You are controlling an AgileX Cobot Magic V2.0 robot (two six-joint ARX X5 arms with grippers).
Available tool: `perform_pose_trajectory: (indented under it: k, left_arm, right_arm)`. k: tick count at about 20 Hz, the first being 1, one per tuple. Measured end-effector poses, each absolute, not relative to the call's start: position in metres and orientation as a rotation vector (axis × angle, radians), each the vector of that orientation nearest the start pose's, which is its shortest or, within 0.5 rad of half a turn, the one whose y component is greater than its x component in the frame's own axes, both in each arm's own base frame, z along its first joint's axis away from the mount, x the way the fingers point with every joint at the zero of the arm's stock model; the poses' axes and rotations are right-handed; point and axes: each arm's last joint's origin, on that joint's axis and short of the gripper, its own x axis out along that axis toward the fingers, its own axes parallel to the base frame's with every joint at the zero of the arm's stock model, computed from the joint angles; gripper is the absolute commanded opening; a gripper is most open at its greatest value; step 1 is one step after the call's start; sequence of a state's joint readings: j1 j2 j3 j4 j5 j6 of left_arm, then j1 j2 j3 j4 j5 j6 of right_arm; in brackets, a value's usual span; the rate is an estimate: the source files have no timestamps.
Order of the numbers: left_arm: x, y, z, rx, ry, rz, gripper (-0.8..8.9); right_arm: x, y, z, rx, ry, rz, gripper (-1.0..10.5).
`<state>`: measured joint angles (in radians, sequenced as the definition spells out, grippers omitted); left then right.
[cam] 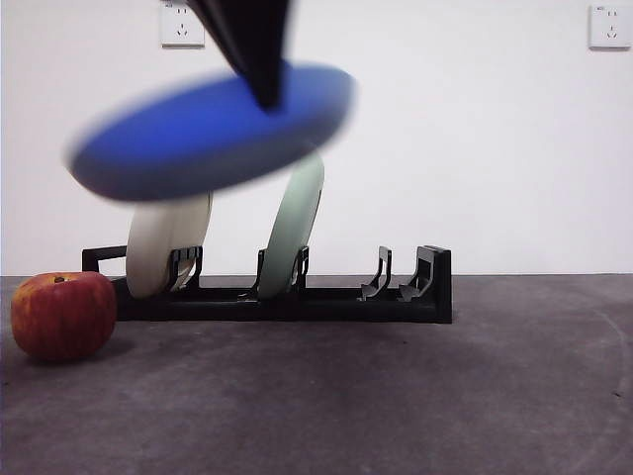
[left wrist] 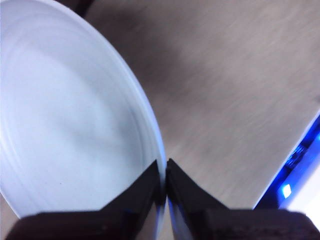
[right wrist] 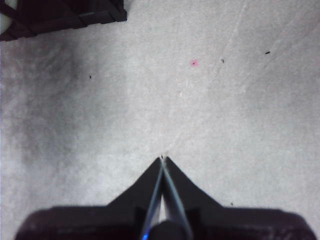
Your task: Take the blue plate from the plate rack,put the plate on the table,take the apple from the table,put the apple in the plate
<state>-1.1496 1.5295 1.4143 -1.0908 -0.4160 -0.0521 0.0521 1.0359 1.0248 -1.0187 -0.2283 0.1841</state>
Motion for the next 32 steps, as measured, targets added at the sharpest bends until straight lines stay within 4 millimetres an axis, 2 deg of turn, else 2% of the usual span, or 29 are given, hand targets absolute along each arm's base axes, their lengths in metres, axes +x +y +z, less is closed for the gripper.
perform_pose_trajectory:
  k: [2, 5, 11, 12, 21, 23, 27, 30, 32]
  left_arm:
    - [0.126, -0.274, 0.282, 0.825, 0.868, -0.655, -0.08]
    - [0.126, -0.285, 0.240, 0.928, 0.952, -0.642, -0.08]
    - [0.136, -0.310, 0.169, 1.146, 1.053, -0.600, -0.08]
    - [0.137, -0.311, 0.163, 1.163, 1.058, -0.589, -0.08]
    - [0.137, -0.315, 0.160, 1.169, 1.058, -0.591, 0.11]
    - [0.137, -0.315, 0.160, 1.168, 1.059, -0.592, 0.68]
    - [0.137, -0.316, 0.160, 1.145, 1.065, -0.622, 0.74]
    - [0.136, -0.315, 0.171, 1.108, 1.049, -0.639, 0.74]
    - [0.134, -0.312, 0.188, 1.061, 1.006, -0.656, 0.74]
  right_arm:
    - [0.181, 0.016, 0.306, 0.257, 1.043, 0.161, 0.0]
    - [0.182, 0.016, 0.307, 0.258, 1.025, 0.163, 0.0]
    - [0.184, 0.016, 0.308, 0.257, 1.002, 0.165, 0.0]
    - [0.184, 0.016, 0.308, 0.257, 1.002, 0.165, 0.0]
    - [0.184, 0.016, 0.308, 0.257, 1.002, 0.165, 0.0]
    - [0.184, 0.016, 0.308, 0.257, 1.002, 0.165, 0.0]
    - [0.184, 0.016, 0.308, 0.257, 1.002, 0.165, 0.0]
    - [0.184, 0.016, 0.308, 0.257, 1.002, 0.165, 0.0]
    - [0.184, 0.016, 0.308, 0.257, 1.004, 0.165, 0.0]
